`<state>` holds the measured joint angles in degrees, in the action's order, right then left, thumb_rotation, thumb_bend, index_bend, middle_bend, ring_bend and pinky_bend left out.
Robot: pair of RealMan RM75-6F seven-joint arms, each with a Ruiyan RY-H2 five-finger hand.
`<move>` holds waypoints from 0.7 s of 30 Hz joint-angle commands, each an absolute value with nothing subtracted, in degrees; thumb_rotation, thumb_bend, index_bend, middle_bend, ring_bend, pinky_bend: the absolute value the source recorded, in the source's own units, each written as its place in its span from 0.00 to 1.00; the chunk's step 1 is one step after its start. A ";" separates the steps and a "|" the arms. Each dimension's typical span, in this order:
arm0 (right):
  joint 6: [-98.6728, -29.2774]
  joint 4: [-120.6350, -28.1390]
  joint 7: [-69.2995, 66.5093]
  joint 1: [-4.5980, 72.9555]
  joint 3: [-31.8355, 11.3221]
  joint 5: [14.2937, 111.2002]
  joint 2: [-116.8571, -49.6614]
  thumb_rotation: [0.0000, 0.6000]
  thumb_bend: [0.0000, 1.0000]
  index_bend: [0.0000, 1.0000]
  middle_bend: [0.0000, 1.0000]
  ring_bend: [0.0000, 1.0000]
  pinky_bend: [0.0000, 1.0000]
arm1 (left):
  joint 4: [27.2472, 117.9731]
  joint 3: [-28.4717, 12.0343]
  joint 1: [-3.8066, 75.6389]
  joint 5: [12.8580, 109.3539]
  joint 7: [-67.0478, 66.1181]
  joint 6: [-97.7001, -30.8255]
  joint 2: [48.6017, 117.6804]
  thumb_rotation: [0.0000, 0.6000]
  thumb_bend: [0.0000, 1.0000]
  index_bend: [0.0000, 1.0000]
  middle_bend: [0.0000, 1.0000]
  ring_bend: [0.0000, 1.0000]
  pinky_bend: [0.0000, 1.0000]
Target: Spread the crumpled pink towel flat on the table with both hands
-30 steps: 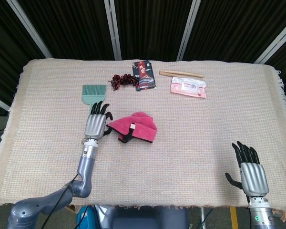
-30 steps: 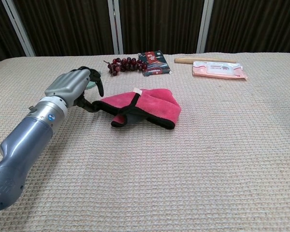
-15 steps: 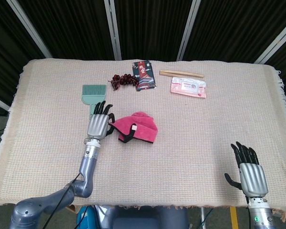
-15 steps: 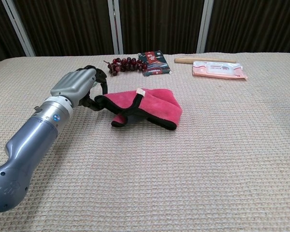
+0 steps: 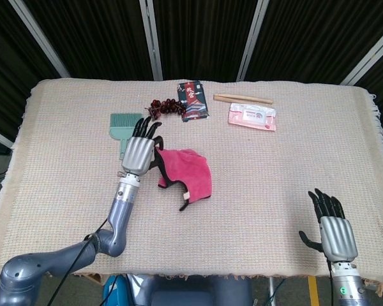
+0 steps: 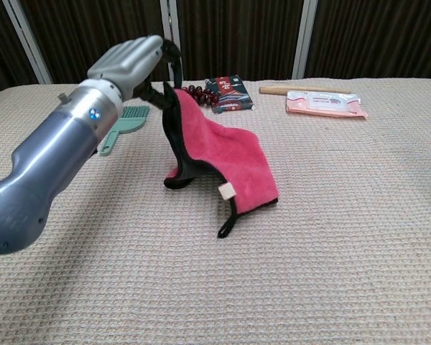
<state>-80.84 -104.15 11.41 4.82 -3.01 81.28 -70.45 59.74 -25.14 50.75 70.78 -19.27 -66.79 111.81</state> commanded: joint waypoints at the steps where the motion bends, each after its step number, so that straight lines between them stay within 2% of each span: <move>1: -79.83 -104.99 10.53 5.74 -4.23 79.95 -70.02 1.00 0.26 0.00 0.00 0.00 0.00 | 69.13 -31.20 57.31 66.37 -30.33 -62.74 107.20 1.00 0.53 0.60 0.16 0.00 0.00; 9: -77.94 -107.46 10.49 8.01 -6.71 78.07 -69.06 1.00 0.26 0.00 0.00 0.00 0.00 | 73.52 -34.76 64.09 60.45 -39.52 -60.99 107.58 1.00 0.53 0.61 0.16 0.00 0.00; 21: -73.50 -114.95 8.29 12.86 -12.49 69.20 -68.73 1.00 0.26 0.00 0.00 0.00 0.00 | 69.40 -40.50 78.14 48.60 -51.42 -60.42 110.35 1.00 0.56 0.62 0.17 0.00 0.00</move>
